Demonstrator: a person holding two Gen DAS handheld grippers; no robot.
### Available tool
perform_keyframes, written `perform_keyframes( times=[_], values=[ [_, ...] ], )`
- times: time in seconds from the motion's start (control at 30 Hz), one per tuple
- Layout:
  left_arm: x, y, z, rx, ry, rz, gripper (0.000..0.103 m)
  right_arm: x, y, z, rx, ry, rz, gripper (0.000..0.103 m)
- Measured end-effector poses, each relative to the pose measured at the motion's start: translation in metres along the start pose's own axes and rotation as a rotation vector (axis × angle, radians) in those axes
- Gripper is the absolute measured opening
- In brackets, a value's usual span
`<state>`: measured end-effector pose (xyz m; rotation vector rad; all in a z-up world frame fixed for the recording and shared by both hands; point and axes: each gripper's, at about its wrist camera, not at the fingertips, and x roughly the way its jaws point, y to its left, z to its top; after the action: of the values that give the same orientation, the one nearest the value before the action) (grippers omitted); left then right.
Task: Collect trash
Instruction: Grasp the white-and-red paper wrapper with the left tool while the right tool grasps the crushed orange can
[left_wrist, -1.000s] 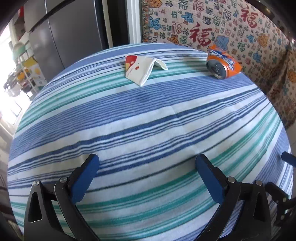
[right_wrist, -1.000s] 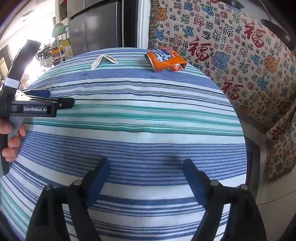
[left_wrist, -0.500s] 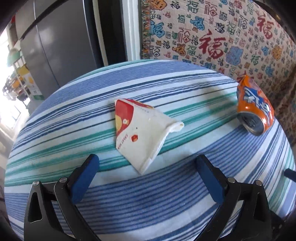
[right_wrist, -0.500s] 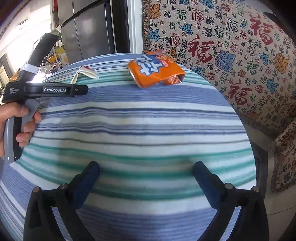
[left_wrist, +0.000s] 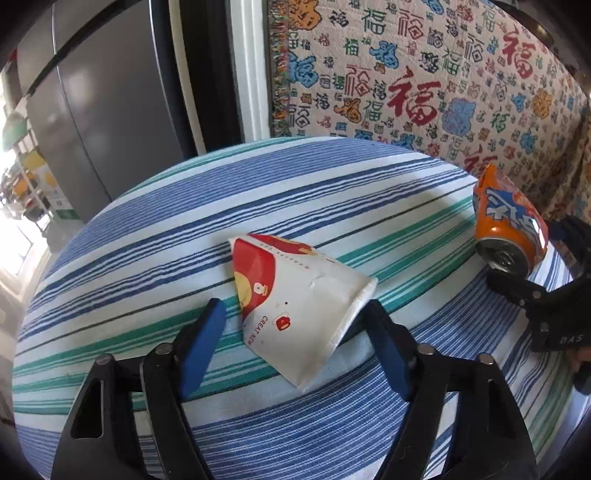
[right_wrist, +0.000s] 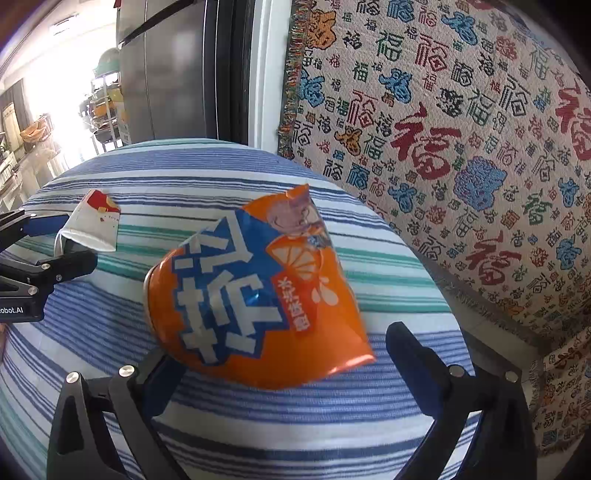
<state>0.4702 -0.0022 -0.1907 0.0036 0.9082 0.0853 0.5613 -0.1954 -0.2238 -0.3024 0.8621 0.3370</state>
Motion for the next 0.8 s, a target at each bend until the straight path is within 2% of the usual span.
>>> perform_keyframes(
  times=[0.03, 0.07, 0.1, 0.2, 0.23, 0.4, 0.53, 0.57, 0.6, 0.63, 0.8],
  values=[
    [-0.001, 0.000, 0.000, 0.009, -0.007, -0.003, 0.052, -0.001, 0.002, 0.001, -0.011, -0.007, 0.024, 0.099],
    [-0.002, -0.001, 0.000, 0.019, -0.012, -0.002, 0.048, -0.004, 0.004, 0.002, -0.016, -0.018, 0.052, 0.081],
    [-0.002, -0.001, 0.000, 0.026, -0.013, -0.001, 0.048, -0.006, 0.005, 0.002, -0.012, -0.021, 0.047, 0.080],
    [-0.006, -0.003, -0.004, 0.043, -0.019, 0.004, 0.034, -0.014, 0.013, -0.004, -0.027, -0.025, 0.049, 0.079],
    [-0.008, -0.003, -0.007, 0.048, -0.021, -0.005, 0.004, -0.020, 0.016, -0.007, -0.030, -0.033, 0.051, 0.079],
    [-0.032, 0.000, -0.036, 0.086, -0.022, -0.011, 0.006, -0.044, 0.043, -0.052, -0.046, -0.036, 0.058, 0.079],
    [-0.060, 0.010, -0.070, 0.094, -0.012, -0.038, 0.006, -0.070, 0.070, -0.104, -0.041, -0.026, 0.077, 0.079],
    [-0.067, 0.011, -0.078, 0.100, -0.007, -0.042, 0.006, -0.070, 0.070, -0.104, -0.041, -0.026, 0.077, 0.079],
    [-0.075, 0.013, -0.088, 0.107, -0.001, -0.049, 0.006, -0.078, 0.078, -0.119, -0.043, -0.024, 0.079, 0.079],
    [-0.083, 0.015, -0.097, 0.112, 0.006, -0.058, 0.006, -0.097, 0.087, -0.138, -0.031, -0.026, 0.080, 0.079],
    [-0.123, 0.023, -0.145, 0.135, 0.017, -0.086, 0.008, -0.133, 0.110, -0.177, 0.042, -0.005, 0.053, 0.080]
  ],
)
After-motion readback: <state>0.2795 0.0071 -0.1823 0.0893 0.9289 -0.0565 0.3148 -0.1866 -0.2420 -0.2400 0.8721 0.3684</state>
